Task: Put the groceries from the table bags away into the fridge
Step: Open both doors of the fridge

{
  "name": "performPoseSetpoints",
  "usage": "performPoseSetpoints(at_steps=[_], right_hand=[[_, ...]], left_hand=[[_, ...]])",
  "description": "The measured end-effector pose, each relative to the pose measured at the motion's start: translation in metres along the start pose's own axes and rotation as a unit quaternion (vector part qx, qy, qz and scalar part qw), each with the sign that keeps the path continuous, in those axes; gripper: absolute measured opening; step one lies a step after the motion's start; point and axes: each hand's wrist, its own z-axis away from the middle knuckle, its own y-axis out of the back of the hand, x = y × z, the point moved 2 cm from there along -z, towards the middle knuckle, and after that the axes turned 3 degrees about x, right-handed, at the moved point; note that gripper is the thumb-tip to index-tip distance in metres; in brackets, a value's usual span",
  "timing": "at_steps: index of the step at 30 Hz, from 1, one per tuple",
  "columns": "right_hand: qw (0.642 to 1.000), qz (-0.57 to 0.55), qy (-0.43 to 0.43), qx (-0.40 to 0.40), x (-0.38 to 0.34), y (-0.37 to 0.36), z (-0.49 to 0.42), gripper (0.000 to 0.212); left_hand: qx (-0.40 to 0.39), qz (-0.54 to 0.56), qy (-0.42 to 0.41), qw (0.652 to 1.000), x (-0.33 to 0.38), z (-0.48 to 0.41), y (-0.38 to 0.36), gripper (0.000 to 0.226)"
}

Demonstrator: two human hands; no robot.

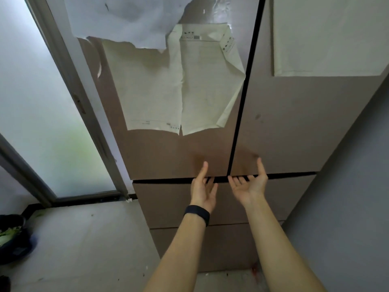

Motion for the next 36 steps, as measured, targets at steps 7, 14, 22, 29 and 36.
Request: performPoseSetpoints(at_steps=[7,14,22,29,36], right_hand=[[1.000,-0.012,0.012,-0.004,0.007,0.000,-0.020,0.089],[0.999,0.027,0.014,-0.028,0.007,0.003,-0.012,0.092],[0.997,0.068,0.031,-0.029,-0.005,0.024,0.012,0.063],[0.993,0.116,0.016,-0.028,-0.023,0.067,0.037,0.053],[0.988,0.153,0.025,-0.020,-0.051,0.117,0.075,0.085]], left_hand=[[0.004,0.066,-0.026,0.997,-0.020,-0.022,-0.016,0.102],[0.029,0.063,-0.039,0.997,-0.027,-0.013,-0.027,0.086],[0.025,0.060,-0.057,0.996,-0.028,-0.002,-0.025,0.100],[0.062,0.024,-0.075,0.995,-0.041,0.036,0.008,0.116],[0.060,-0.007,-0.088,0.994,-0.026,0.097,0.054,0.075]])
